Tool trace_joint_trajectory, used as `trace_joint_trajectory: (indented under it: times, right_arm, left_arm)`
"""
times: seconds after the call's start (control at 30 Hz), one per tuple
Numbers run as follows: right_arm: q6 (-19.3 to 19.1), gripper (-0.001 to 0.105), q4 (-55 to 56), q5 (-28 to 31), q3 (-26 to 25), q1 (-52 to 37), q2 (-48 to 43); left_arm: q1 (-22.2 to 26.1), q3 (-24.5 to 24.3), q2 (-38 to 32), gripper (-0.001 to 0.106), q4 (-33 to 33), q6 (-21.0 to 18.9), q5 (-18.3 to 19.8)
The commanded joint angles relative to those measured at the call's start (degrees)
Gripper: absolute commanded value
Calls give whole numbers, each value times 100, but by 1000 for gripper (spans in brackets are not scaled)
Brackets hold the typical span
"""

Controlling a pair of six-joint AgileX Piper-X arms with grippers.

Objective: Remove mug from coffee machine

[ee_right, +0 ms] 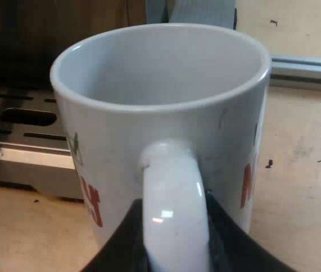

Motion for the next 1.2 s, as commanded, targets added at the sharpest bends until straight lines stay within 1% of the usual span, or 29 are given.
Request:
trace_joint_trajectory:
  times: [0.03, 0.1, 0.13, 0.2, 0.27, 0.33, 0.43, 0.47, 0.5, 0.53, 0.57, 0.6, 0.67, 0.83, 0.87, 0.97, 1.03, 1.2]
  right_arm:
    - [19, 0, -197, 482, -9, 0, -58]
    - [19, 0, -197, 526, 20, 0, -58]
    - [19, 0, -197, 526, 35, 0, -58]
    - [19, 0, -197, 525, 93, 0, -58]
    - [19, 0, -197, 525, 146, 0, -58]
    - [19, 0, -311, 513, 241, 0, -58]
    - [19, 0, -460, 514, 314, 0, -58]
    - [19, 0, -523, 514, 349, 0, -47]
    - [19, 0, -669, 531, 416, 0, -47]
    - [19, 0, -714, 531, 454, 0, -47]
    - [19, 0, -764, 530, 498, 0, -47]
    - [19, 0, -794, 530, 543, 0, -47]
    - [19, 0, -800, 530, 604, 0, -47]
    - [19, 0, -883, 544, 719, 0, -47]
    - [19, 0, -1217, 682, 883, 0, -47]
    - [19, 0, -1515, 855, 1064, 0, -47]
    - [5, 0, -1616, 866, 1145, 0, -47]
    - [5, 0, -2072, 849, 1377, -162, -47]
  left_arm:
    - [-22, 31, 304, 80, -171, -45, 41]
    - [-22, 94, 429, 80, -374, -45, 67]
    - [-22, 94, 429, 80, -374, -45, 67]
    - [-53, 227, 628, 80, -774, -45, 228]
    - [-149, 350, 739, 80, -1030, -45, 227]
    - [-353, 487, 912, 80, -1288, -45, 214]
    - [-511, 566, 1026, 80, -1454, -45, 205]
    - [-594, 605, 1109, 80, -1590, -35, 140]
    - [-707, 645, 1249, 80, -1725, -35, -155]
    - [-723, 653, 1289, 80, -1755, -35, -234]
    - [-754, 651, 1382, 80, -1785, -35, -531]
    - [-752, 651, 1480, 80, -1824, -35, -619]
    - [-752, 651, 1625, 80, -1865, -35, -669]
    - [-752, 651, 1839, 80, -1870, -35, -668]
    - [-752, 651, 1881, 80, -1870, -35, -668]
    - [-752, 651, 2072, 80, -1910, -35, -653]
    - [-752, 651, 2071, 80, -1910, -35, -630]
    - [-752, 651, 2071, 80, -2007, -35, -384]
